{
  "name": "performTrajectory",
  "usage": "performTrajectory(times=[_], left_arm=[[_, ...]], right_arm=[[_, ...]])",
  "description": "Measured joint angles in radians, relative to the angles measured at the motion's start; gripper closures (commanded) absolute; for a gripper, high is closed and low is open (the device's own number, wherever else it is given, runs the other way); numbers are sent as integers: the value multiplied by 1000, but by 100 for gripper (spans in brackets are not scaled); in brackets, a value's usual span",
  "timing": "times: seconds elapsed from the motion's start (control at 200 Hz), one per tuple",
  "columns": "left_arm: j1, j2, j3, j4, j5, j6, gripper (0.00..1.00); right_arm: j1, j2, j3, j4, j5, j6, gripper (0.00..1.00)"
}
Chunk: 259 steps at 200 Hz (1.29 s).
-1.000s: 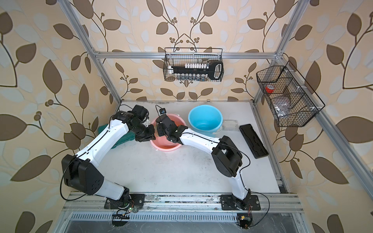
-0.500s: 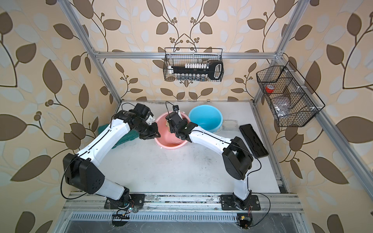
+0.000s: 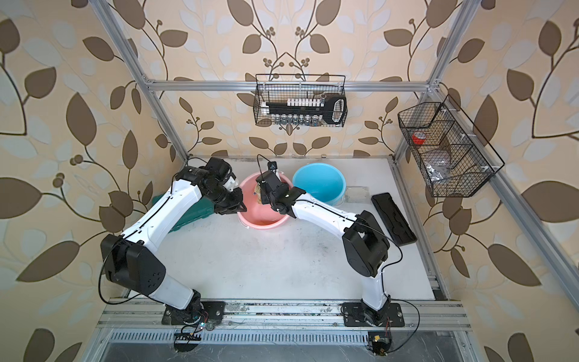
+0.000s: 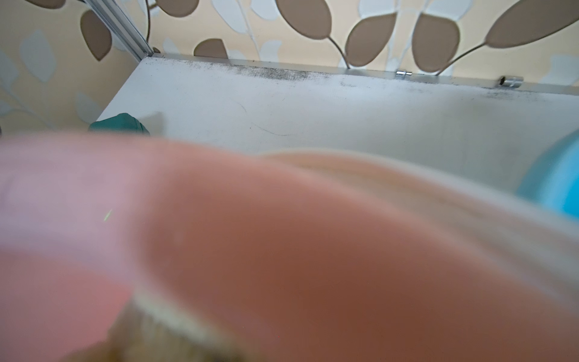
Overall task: Wipe the inside of the bucket with a cloth
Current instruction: Wipe the dirt from the inside of the bucket.
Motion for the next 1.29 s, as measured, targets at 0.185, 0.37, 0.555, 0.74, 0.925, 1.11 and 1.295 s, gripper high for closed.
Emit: performTrajectory(times=[0.185,0.37,0.555,0.74,0.925,1.11,1.295], left_arm=[[8,0,-16,-17,-39,1,100],[23,0,-16,-32,-74,0,100],[27,0,-11,-67,-122,0,100],[32,4,-11,-92,-128,0,100],[33,11,-10,-115,-129,0,100],[31,13,-5,-155,-135,0,100],[31,13,7,-90,-205,5,100]], right_arm=[[2,83,106,-2,-111,43,100],[23,154,214,-15,-230,65,100],[27,193,259,-19,-466,79,100],[10,196,250,-21,-726,71,100],[-7,195,221,-31,-949,10,100],[-13,173,191,-101,-1039,-75,100],[3,114,155,-315,-1061,-179,100]])
